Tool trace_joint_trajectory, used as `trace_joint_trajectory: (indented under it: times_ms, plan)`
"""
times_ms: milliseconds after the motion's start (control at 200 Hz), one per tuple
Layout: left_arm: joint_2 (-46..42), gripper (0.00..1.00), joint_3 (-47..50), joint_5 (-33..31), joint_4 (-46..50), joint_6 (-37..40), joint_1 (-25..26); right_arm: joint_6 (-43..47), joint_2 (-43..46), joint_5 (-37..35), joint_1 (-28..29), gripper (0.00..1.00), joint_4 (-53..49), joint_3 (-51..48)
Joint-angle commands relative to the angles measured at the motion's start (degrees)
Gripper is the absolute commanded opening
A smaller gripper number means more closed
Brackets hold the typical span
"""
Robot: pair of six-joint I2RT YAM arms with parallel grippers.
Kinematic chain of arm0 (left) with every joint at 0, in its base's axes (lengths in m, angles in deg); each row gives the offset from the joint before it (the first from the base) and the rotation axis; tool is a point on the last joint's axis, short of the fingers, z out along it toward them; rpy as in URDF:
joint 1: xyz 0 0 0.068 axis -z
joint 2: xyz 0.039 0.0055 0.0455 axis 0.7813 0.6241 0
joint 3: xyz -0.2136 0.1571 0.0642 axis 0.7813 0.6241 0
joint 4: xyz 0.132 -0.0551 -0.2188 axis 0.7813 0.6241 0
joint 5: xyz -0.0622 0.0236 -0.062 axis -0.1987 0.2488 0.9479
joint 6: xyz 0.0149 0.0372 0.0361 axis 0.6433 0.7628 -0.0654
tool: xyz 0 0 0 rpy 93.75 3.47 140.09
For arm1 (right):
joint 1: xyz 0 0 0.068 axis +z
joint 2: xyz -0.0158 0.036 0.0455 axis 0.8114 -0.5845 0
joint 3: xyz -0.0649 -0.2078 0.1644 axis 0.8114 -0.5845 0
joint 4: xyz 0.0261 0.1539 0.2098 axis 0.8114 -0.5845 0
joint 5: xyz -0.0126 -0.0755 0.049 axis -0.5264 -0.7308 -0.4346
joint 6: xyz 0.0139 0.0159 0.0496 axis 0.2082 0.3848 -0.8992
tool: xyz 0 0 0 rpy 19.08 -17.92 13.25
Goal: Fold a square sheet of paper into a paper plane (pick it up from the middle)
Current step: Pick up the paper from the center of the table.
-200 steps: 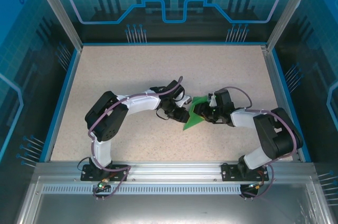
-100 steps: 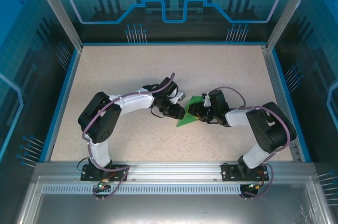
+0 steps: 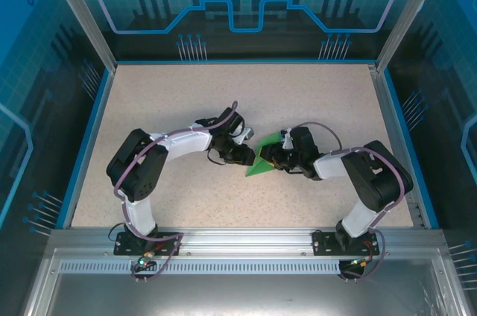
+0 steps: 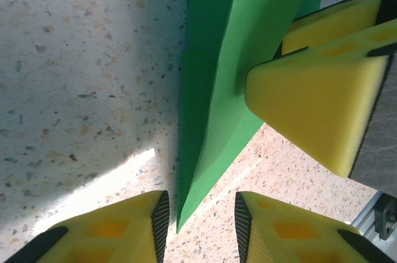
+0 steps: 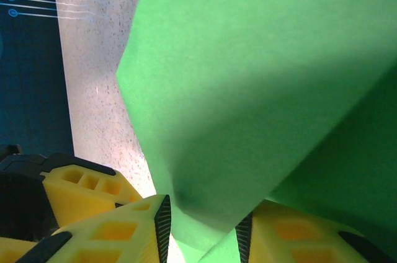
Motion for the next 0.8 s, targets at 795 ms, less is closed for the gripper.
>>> trace_joint_trajectory:
  times_ms: [795]
  plan:
    - [-2.45,0.39,1.50,3.19,-0.39,-2.58,-2.85,2.33,2.53,-4.67,2.71,0.08,-6.59,4.08]
